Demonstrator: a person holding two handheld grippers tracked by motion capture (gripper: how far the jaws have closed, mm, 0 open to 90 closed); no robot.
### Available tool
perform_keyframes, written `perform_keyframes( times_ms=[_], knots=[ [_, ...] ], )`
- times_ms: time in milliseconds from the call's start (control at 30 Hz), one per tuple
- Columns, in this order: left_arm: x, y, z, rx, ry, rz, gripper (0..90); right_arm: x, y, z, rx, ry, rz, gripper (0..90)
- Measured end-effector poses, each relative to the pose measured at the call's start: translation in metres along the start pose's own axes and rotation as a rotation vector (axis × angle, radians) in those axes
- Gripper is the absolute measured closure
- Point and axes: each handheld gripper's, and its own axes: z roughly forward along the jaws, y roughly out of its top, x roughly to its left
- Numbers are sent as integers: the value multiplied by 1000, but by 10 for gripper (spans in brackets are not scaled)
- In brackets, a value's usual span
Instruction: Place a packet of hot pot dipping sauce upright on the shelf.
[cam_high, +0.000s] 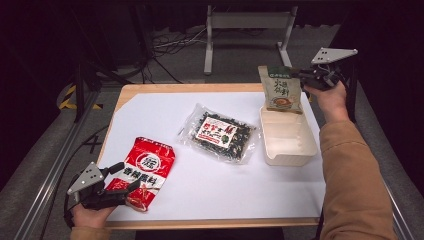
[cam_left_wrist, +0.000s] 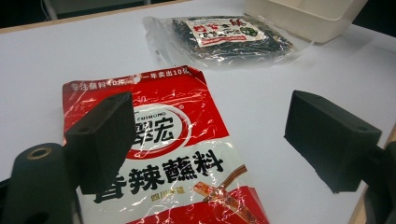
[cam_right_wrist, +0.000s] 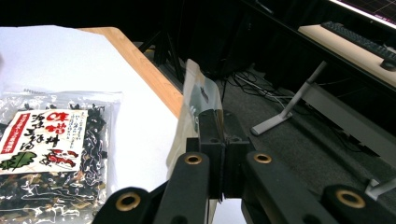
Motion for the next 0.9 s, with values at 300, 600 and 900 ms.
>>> perform_keyframes(
  times_ms=[300, 600, 900],
  knots=[
    [0, -1, 1, 0, 1, -4, 168, 4, -5, 12, 12, 32, 1, 894],
    [1, -1, 3, 5, 3, -1, 168, 9, -14, 22, 17, 55, 12, 893],
    [1, -1, 5, 7, -1, 1, 168, 8, -31, 20, 18, 44, 56, 889]
  ],
)
